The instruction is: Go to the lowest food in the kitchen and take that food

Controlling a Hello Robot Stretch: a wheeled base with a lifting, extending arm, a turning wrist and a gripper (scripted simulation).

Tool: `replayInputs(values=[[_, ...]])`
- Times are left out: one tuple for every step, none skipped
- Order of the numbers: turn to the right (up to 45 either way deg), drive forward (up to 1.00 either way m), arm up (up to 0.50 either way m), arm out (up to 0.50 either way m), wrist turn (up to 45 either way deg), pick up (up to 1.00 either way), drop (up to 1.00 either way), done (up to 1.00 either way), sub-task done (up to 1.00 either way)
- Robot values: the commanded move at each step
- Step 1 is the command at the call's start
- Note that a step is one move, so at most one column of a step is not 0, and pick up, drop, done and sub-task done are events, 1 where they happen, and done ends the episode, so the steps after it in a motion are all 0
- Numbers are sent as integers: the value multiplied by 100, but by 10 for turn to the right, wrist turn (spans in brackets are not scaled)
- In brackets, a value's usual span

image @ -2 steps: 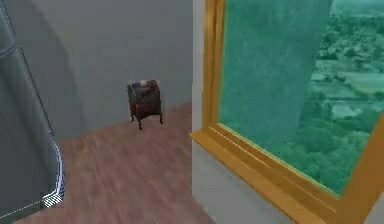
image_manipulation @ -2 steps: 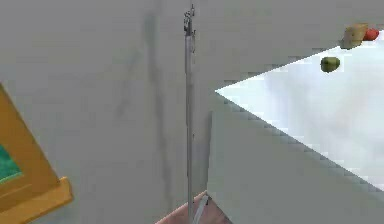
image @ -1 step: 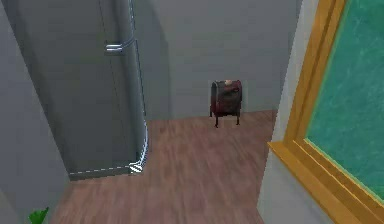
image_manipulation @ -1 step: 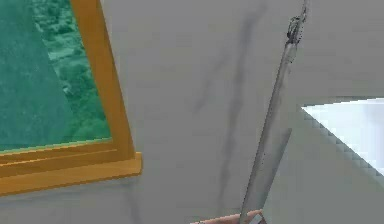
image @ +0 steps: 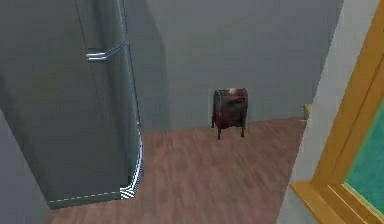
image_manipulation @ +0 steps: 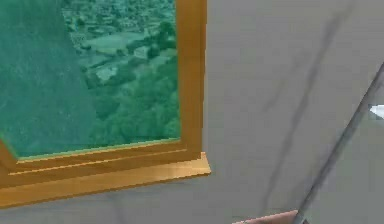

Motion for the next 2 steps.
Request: replayInputs(values=[[0,100,0,0,0,0,0,0,0],[0,50,0,0,0,0,0,0,0]])
